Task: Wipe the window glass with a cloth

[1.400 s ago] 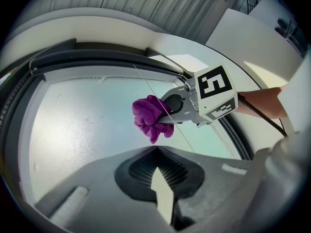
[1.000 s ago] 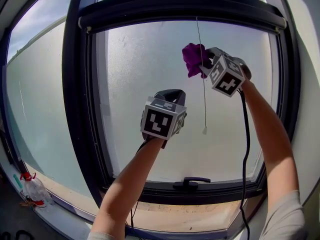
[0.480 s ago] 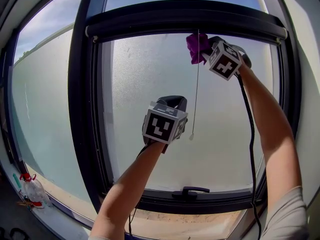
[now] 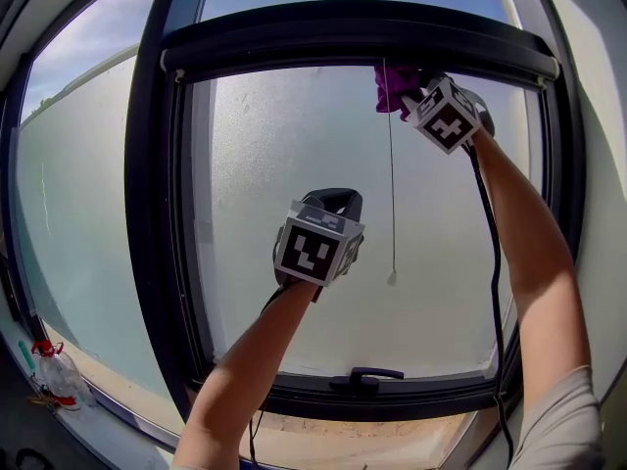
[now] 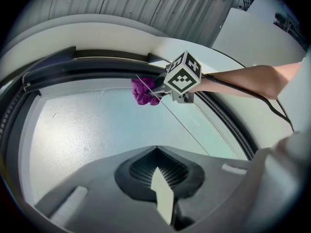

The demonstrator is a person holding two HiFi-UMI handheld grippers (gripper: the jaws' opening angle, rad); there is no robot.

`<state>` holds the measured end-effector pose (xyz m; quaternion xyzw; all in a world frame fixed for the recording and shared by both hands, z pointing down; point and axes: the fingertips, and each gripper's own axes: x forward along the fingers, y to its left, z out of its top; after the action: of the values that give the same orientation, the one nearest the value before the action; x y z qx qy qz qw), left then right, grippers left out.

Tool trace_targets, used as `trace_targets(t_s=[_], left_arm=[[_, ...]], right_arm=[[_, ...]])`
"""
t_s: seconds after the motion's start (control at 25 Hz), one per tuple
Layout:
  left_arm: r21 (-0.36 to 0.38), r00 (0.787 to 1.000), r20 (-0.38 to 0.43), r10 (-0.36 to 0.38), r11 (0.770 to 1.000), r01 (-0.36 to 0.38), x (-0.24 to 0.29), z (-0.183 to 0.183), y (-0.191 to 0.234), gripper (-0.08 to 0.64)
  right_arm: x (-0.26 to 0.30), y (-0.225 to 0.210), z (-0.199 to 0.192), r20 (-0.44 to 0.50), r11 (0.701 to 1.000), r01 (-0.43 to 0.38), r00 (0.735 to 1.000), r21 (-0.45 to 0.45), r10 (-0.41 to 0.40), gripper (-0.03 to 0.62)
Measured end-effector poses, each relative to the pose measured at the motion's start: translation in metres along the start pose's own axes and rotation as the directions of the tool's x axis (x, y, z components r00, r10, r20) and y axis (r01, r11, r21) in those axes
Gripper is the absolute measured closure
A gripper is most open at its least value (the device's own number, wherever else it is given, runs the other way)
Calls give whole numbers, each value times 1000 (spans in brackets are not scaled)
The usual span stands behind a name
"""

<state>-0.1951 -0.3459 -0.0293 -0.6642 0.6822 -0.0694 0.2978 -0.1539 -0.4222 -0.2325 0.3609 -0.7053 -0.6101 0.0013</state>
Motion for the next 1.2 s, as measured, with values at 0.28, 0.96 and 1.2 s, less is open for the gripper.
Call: trace_targets(t_s=[0.28, 0.96, 1.2], left_arm=[[17, 1000, -18, -5, 1000, 5, 5, -11, -12, 560], [-24, 997, -65, -33, 999, 32, 10, -39, -42, 558], [-46, 993, -100, -61, 997, 56, 11, -57, -56, 558]], right_arm=[[-12, -11, -24, -10, 1000, 27, 1000, 8, -27, 485], [-46, 38, -54, -27, 990, -76, 997, -120, 73, 489], [-63, 75, -64, -37, 976, -149, 989, -158, 145, 489]])
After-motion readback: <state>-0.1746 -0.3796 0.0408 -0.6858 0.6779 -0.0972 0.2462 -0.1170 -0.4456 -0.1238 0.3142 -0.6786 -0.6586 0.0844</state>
